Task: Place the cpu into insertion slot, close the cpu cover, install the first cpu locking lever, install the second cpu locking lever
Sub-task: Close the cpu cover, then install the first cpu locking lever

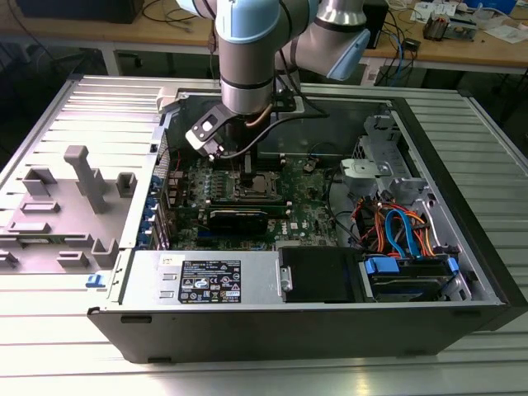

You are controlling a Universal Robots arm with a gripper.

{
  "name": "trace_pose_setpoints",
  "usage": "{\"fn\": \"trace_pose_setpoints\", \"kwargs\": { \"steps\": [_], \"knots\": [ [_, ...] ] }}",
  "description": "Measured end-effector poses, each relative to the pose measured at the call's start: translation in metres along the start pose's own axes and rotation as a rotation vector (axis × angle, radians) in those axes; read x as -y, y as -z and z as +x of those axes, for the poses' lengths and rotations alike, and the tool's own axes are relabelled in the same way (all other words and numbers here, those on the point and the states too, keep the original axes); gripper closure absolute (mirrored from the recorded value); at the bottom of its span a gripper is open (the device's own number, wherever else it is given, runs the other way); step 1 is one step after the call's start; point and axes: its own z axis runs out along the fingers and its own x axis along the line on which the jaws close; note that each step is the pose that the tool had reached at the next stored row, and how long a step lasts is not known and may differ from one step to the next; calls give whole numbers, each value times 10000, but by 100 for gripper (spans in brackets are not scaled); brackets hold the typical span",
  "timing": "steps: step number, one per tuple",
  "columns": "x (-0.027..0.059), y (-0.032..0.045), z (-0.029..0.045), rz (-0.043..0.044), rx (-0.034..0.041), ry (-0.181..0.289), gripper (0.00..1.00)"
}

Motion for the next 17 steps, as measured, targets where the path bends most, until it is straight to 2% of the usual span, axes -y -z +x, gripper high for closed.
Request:
{"fn": "trace_pose_setpoints", "kwargs": {
  "steps": [4, 8, 17],
  "knots": [
    [-106, -2, -5, 1, 1, 0, 89],
    [-172, -4, -8, 1, 1, 2, 89],
    [-191, -4, -8, 0, 1, 0, 89]
  ]
}}
